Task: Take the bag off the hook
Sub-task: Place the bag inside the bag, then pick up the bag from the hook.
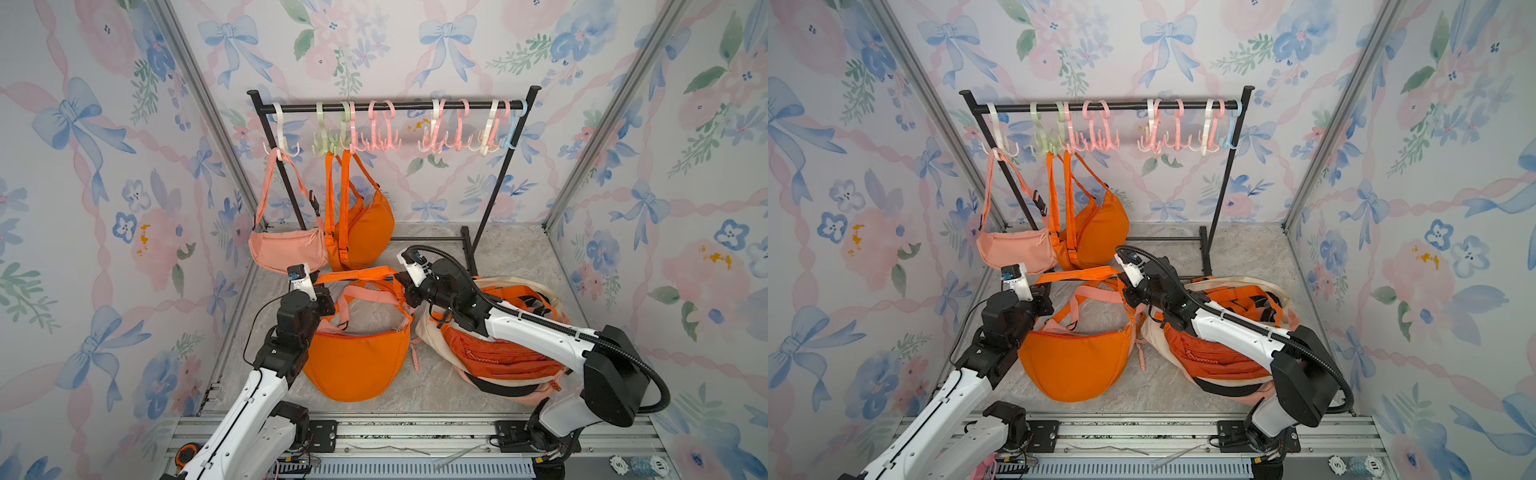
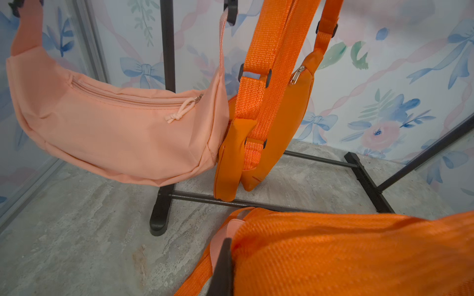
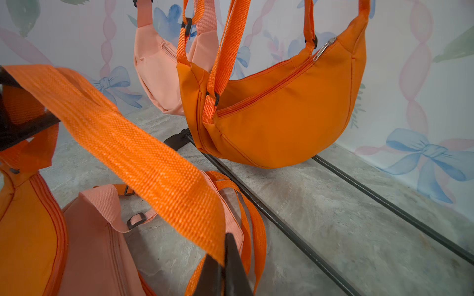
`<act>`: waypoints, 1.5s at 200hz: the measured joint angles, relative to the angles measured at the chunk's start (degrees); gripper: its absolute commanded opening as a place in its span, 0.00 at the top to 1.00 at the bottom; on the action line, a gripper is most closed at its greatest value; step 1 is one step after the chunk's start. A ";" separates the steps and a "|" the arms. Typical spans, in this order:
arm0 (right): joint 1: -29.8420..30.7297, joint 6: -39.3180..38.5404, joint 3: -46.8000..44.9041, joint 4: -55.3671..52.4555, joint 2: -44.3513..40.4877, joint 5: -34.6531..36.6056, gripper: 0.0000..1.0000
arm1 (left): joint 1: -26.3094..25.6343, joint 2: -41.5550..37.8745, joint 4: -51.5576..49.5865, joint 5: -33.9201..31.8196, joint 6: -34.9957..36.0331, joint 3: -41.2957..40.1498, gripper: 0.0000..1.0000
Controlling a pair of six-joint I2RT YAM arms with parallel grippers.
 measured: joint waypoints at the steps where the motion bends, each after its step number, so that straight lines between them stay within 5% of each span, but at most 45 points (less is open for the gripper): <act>1: -0.07 0.04 0.04 0.04 0.11 -0.09 1.00 | -0.04 0.35 0.15 -0.04 0.00 0.09 1.00; 33: -3.54 1.62 0.46 2.14 4.63 -1.22 1.00 | -1.68 12.63 5.49 -2.12 0.11 2.29 0.92; 74: -6.29 3.80 0.44 4.24 9.22 -2.36 1.00 | -2.05 18.18 9.88 -3.30 0.39 2.29 0.57; 119: -6.75 4.50 0.42 5.38 10.64 -2.60 0.68 | -2.05 21.24 11.61 -3.78 -0.90 2.29 0.36; 131: -6.73 4.72 0.42 5.51 10.71 -2.69 0.52 | -2.05 20.98 11.89 -4.04 -0.98 2.29 0.07; 137: -6.75 5.05 0.42 5.57 10.71 -2.78 0.45 | -2.08 20.65 11.85 -4.17 -0.96 2.29 0.03; 152: -6.75 4.70 0.42 5.53 10.71 -3.23 0.29 | -2.27 19.12 11.58 -4.59 -1.55 2.29 0.02; 174: -6.75 4.79 0.00 5.49 10.58 -3.34 0.21 | -2.51 15.80 9.64 -5.01 -1.44 3.02 0.04; 228: -6.78 4.96 -2.40 4.94 5.57 -3.15 0.18 | -3.50 13.86 3.61 -0.09 3.32 15.13 0.11; 300: -5.07 4.31 -4.46 4.20 -5.22 -2.21 0.16 | -3.54 25.81 -1.40 2.75 12.04 38.80 0.16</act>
